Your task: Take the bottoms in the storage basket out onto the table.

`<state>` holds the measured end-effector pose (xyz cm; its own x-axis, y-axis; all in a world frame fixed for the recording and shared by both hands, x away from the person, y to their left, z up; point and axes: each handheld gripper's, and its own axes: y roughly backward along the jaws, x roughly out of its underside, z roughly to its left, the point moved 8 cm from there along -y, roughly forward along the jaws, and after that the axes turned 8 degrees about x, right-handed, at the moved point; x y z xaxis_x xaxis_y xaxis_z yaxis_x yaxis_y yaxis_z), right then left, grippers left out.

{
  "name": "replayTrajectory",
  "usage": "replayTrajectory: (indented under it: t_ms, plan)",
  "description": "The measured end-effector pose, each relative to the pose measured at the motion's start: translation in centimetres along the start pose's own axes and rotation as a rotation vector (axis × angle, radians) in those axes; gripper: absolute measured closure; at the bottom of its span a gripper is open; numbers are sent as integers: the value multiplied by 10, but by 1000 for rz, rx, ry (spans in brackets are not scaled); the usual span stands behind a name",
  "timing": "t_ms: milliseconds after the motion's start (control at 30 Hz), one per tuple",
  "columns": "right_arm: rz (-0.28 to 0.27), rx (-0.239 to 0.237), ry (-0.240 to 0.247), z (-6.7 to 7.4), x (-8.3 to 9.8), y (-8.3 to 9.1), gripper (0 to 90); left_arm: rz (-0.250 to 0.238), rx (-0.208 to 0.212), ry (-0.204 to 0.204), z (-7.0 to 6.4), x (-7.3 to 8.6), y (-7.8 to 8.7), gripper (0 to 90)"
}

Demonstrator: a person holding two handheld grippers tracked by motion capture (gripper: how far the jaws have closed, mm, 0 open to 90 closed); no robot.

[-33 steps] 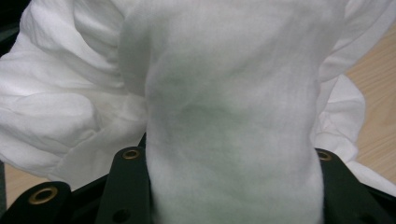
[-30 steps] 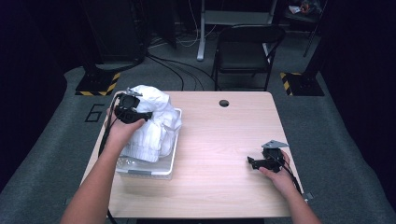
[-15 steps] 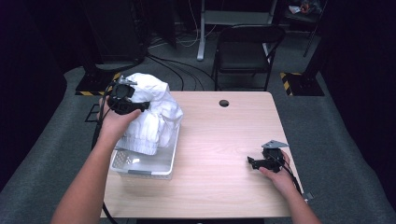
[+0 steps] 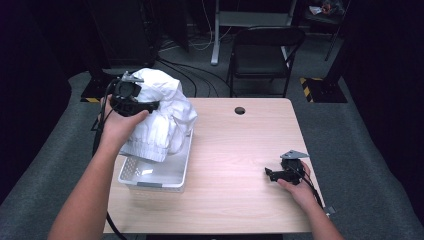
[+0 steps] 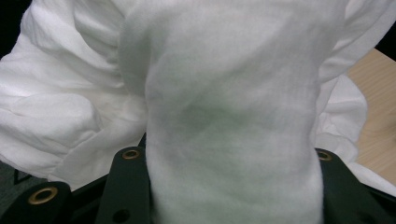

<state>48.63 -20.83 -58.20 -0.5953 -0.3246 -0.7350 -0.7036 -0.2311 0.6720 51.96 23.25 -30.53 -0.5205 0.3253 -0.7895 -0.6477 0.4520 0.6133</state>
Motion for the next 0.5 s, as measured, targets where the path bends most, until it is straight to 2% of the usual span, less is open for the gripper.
replayTrajectory:
  t_ms: [100,167,500]
  plan:
    - [0,0,0,0,0,0,116,-4,7,-10,-4,-3,2,544]
    - [0,0,0,0,0,0,116,8,16,-34,-8,-4,3,544]
    - [0,0,0,0,0,0,115,0,66,-70,-32,-14,-3,544]
